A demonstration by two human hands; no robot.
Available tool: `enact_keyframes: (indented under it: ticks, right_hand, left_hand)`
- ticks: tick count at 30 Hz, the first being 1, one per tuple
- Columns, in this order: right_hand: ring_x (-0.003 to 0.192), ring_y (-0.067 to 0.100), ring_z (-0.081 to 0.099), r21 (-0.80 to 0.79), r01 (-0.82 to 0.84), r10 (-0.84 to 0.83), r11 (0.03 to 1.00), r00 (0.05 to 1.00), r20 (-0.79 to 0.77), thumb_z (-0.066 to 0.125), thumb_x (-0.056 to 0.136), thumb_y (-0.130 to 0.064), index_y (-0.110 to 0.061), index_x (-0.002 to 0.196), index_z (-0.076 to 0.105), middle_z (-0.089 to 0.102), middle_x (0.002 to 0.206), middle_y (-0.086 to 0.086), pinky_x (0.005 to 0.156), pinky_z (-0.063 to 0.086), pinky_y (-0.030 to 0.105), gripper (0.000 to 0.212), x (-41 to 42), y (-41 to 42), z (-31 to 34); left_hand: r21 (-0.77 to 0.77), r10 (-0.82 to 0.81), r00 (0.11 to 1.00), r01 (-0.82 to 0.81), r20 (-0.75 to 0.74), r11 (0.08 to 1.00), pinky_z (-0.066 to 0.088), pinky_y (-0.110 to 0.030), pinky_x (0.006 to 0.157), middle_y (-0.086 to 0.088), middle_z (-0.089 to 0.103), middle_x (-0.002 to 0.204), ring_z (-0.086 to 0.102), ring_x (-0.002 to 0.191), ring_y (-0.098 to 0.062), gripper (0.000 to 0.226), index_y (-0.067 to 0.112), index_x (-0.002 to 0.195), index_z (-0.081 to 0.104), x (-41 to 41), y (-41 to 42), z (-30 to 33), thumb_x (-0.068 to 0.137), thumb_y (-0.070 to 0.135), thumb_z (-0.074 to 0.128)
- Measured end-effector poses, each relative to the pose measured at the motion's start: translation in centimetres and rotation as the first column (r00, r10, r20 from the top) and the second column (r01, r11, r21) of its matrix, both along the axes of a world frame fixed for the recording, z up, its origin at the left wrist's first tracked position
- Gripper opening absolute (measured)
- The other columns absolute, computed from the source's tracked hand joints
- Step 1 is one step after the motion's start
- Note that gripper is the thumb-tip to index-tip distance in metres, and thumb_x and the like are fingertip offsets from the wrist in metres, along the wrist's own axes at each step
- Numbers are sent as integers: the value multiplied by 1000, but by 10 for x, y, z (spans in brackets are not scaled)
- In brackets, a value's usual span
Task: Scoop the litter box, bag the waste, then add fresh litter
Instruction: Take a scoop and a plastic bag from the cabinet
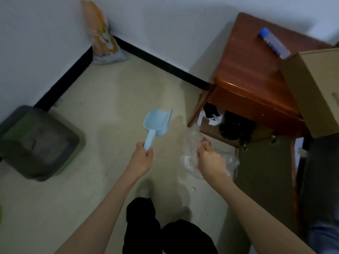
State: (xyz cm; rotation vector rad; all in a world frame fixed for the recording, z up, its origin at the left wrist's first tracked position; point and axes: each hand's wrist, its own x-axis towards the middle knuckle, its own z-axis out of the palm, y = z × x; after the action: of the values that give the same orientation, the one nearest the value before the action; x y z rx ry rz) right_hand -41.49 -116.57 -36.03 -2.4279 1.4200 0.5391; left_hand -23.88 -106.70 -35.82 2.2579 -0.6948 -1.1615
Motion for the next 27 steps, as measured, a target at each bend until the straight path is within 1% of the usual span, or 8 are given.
enact_keyframes:
  ticks: [4,7,10,14,20,22,24,27]
  right_hand:
    - [90,32,61,200,94,-160,975,925,345,48,95,-22,-2,90,69,62,99,15,77,43,32,29,51,34,15]
    - [85,33,62,437,151,-354,887,830,432,48,96,-28,7,92,69,68,96,20,81,46,34,41,101,60,34]
    - [65,28,55,619,179,-536,764,710,457,52,92,-40,15,91,62,62,79,27,68,47,33,56,156,89,45]
    - [62,11,49,764,210,-688,611,618,380,65,85,-38,0,79,67,55,70,5,55,40,22,39,228,135,42]
    - [64,10,57,744,206,-659,636,647,383,59,91,-33,-8,76,59,59,69,1,59,46,22,29,330,207,28]
    - [71,16,60,716,188,-616,673,678,401,53,94,-33,-6,83,60,62,75,5,64,48,25,30,356,221,23]
    - [73,17,60,711,169,-594,682,696,404,49,95,-35,-5,85,60,62,78,7,64,48,23,33,380,232,18]
    - [63,10,59,768,101,-598,633,693,402,47,97,-34,-14,74,57,60,68,-1,56,48,13,31,413,250,14]
  left_hand:
    - [-41,90,996,-90,2,995,34,-28,52,-2,49,78,46,61,-15,25,6,117,38,19,52,21,97,21,40]
    - [-97,104,994,-105,-18,990,33,-19,48,4,47,71,44,56,-10,25,8,117,36,33,83,32,97,22,40]
    - [-169,103,994,-105,-19,980,35,-22,50,4,49,72,46,56,-11,25,9,118,36,58,111,38,97,22,39]
    - [-231,67,997,-59,24,971,32,-22,49,8,50,76,46,56,-7,27,15,122,34,101,153,31,97,25,39]
    - [-324,168,985,-170,-34,931,36,-14,59,10,50,90,50,72,-3,26,29,115,37,182,221,18,93,37,47]
    - [-314,242,967,-255,-80,915,37,-13,68,16,43,99,47,84,-4,42,37,118,33,208,243,10,85,40,59]
    - [-262,280,946,-315,-162,912,39,-16,82,18,35,116,43,101,-5,76,39,132,22,233,266,2,74,42,72]
    - [-213,198,965,-233,-173,949,31,-28,105,12,21,140,27,127,-5,102,28,143,17,266,285,-1,64,44,78]
